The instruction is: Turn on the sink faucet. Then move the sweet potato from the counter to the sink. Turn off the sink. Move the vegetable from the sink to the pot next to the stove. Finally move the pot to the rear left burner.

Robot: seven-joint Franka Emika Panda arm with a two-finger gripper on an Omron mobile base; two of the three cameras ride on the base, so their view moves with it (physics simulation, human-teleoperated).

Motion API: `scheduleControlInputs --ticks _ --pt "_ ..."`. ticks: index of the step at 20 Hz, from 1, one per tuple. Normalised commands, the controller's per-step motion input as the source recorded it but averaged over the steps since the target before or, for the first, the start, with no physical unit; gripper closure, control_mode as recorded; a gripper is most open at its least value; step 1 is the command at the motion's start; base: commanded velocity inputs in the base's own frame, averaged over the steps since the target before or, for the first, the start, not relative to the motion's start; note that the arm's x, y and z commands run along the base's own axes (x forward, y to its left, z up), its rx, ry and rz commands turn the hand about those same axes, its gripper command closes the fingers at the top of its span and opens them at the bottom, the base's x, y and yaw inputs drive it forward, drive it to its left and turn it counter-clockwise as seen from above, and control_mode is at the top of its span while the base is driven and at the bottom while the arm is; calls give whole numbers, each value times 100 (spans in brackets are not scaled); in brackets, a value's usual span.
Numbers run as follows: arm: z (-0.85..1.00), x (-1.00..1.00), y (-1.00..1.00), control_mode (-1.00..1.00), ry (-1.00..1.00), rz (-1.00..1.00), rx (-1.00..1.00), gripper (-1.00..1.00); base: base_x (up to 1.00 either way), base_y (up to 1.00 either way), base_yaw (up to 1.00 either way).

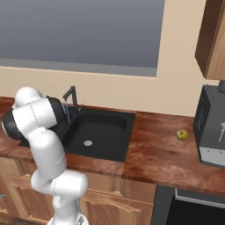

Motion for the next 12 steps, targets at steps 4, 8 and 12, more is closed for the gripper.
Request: scheduleControlInputs --ticks 4,8,12 --pt "-20 19 3 -100 0 0 0 100 0 0 0" --pt "-18 18 0 -100 0 0 0 100 0 0 0" --pt "-16 21 0 -100 0 0 0 100 0 0 0"
